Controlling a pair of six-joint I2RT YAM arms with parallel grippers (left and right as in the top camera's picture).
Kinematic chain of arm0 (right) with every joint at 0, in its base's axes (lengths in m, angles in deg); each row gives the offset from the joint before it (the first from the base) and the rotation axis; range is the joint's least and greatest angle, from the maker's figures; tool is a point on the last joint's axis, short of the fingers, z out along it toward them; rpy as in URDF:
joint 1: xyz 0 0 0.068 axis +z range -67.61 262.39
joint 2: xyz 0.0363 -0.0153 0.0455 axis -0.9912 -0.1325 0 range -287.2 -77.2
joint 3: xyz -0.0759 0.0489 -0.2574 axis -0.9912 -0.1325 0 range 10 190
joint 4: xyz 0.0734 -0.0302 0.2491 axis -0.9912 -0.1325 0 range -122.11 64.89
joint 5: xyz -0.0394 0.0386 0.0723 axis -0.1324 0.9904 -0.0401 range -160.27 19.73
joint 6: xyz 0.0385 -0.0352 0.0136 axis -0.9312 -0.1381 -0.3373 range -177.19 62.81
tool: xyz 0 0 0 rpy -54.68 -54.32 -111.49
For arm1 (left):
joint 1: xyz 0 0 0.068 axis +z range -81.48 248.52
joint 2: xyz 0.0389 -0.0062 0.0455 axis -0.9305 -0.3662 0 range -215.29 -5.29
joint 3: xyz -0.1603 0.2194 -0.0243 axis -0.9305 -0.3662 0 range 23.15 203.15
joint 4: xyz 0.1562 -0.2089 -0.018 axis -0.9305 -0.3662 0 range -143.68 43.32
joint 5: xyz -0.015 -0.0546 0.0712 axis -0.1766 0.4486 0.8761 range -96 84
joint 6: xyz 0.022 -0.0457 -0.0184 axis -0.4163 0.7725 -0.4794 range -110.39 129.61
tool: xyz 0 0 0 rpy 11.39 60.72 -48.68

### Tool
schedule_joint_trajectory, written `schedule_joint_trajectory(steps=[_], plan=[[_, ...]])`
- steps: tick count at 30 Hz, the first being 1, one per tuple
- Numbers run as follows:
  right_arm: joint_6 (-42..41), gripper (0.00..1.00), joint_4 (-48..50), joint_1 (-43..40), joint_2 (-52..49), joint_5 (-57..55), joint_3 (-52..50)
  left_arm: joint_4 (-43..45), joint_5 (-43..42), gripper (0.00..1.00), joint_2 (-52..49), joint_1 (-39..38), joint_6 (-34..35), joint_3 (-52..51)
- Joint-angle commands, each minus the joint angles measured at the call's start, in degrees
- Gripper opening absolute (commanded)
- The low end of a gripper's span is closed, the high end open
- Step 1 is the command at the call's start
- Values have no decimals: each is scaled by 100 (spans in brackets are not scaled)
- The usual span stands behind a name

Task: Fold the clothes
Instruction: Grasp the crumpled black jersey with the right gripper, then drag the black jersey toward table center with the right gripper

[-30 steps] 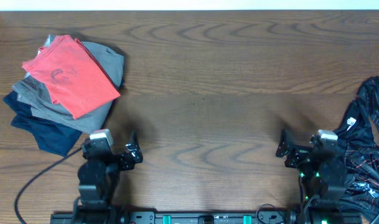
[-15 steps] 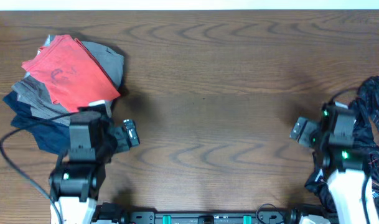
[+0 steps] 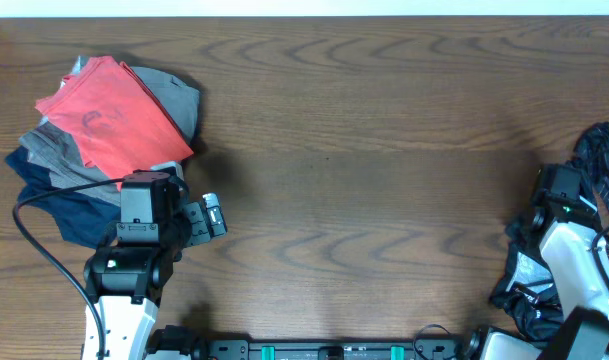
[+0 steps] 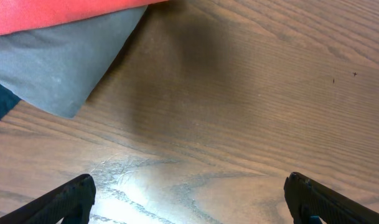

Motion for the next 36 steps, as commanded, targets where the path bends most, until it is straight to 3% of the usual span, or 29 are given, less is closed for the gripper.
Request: schedule_joint_trajectory(steps=[1, 3, 5, 8, 11, 13, 15, 20, 22, 26, 27, 30, 31, 36], plan=[[-177, 33, 140, -96, -289, -197, 2, -13, -33, 98, -7, 24, -11, 122], [-179, 13, 291, -101, -501, -90, -37, -13, -33, 98, -7, 24, -11, 122], [-133, 1, 483, -94, -671, 170, -37, -11, -33, 98, -7, 24, -11, 122], [592, 1, 914, -90, -787, 1333, -37, -11, -33, 98, -7, 24, -11, 122], [2074, 1, 1547, 57, -780, 4076, -35, -7, -33, 98, -7, 24, -11, 122], [2424, 1, 1891, 328, -782, 5331, -33, 17, -33, 98, -7, 24, -11, 122], [2308, 1, 2328, 789, -782, 5860, -33, 50, -33, 98, -7, 24, -11, 122], [1047, 1, 4518, 2243, -787, 5512, -33, 118, -33, 98, -7, 24, -11, 122], [503, 1, 6000, 3010, -802, 4594, -31, 168, -33, 98, -7, 24, -9, 122], [142, 1, 7383, 3926, -852, 3121, 66, 210, -33, 98, -7, 24, -11, 122], [142, 6, 7405, 4050, -859, 3036, 127, 212, -33, 98, -7, 24, -11, 122], [179, 86, 6985, 4227, -859, 3060, 267, 212, -33, 98, -7, 24, -11, 122], [238, 99, 6767, 4229, -859, 3067, 269, 212, -33, 98, -7, 24, -11, 122], [431, 99, 5353, 3934, -708, 3014, 269, 219, -33, 98, -7, 24, -11, 122]])
